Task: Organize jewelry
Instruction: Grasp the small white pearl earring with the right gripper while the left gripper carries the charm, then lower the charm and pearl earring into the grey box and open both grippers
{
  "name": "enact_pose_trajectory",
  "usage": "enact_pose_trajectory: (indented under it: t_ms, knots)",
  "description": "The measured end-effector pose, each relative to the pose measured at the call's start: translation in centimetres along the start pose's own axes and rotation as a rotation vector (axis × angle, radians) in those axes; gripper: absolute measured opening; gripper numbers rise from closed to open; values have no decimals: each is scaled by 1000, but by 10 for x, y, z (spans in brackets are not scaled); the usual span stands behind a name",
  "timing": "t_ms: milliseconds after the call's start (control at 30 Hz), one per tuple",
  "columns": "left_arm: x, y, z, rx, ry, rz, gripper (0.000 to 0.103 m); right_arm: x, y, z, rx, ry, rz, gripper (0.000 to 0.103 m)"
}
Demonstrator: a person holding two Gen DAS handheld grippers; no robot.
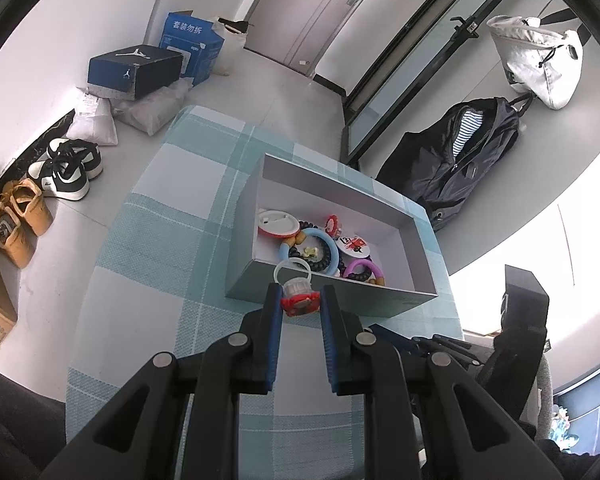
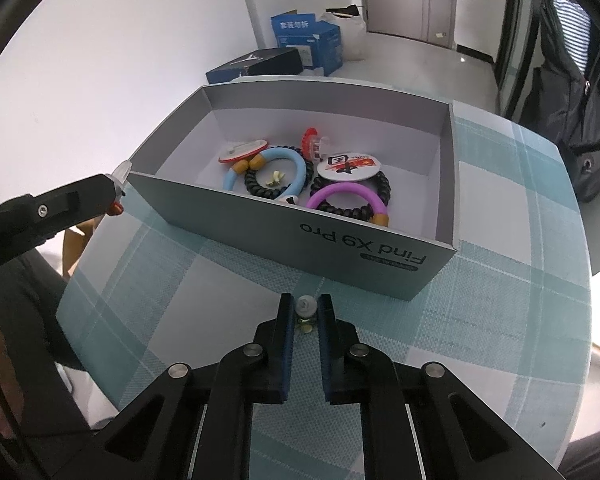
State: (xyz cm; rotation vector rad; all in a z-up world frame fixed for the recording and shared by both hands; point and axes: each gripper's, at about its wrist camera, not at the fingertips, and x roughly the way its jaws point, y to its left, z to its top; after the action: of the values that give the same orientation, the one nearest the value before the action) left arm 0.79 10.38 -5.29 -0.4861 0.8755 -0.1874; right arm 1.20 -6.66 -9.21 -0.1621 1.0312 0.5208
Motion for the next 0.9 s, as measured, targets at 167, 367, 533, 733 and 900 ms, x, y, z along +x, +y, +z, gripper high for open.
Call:
enact_pose_trajectory:
  t_ms: [167,367,533,733,900]
  knots:
    - [0,-3,0,17,-8,19,14,-8,-1,3,4,-18,47,10]
    - [-1,-9,2,42,-12,31,14,-28,-12,8,87,-54,204,10]
    - [-2,-21,8,84,-17,30,14,-50,-27,13,169,-111,281,10]
    - [-4,-37,28,138,-2,5,14,-71,-39,27,244,-136,371,10]
    - [-12,-59,51,254,-27,-21,14,-99,-44,53,195,-195,356,10]
